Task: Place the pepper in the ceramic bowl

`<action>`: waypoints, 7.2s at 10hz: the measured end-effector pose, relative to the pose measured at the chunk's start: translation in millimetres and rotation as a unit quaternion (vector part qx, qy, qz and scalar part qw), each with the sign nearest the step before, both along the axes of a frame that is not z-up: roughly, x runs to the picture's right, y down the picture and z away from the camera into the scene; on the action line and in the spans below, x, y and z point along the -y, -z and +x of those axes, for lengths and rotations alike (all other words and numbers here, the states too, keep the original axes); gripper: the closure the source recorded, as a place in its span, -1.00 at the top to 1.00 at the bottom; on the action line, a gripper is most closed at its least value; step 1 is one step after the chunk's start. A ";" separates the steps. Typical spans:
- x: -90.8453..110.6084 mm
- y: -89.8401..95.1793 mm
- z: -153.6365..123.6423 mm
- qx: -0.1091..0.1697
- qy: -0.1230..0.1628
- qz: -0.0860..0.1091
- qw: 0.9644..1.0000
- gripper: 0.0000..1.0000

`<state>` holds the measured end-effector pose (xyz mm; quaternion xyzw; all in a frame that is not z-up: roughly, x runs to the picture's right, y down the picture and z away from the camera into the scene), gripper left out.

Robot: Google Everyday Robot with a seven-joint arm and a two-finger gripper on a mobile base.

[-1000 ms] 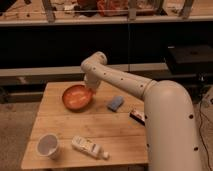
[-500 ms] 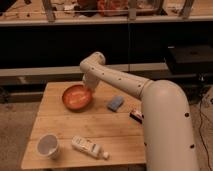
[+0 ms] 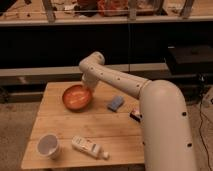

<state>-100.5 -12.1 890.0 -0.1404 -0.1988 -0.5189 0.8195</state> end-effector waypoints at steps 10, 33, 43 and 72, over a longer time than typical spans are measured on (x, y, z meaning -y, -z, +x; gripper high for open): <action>4.1 -7.6 -10.5 0.010 0.009 0.004 1.000 -0.74; 11.2 -20.6 -22.0 0.018 0.016 0.009 1.000 -0.28; 11.6 -23.5 -27.5 0.022 0.019 0.009 1.000 0.16; 17.9 -32.4 -28.3 0.023 0.016 0.009 1.000 0.60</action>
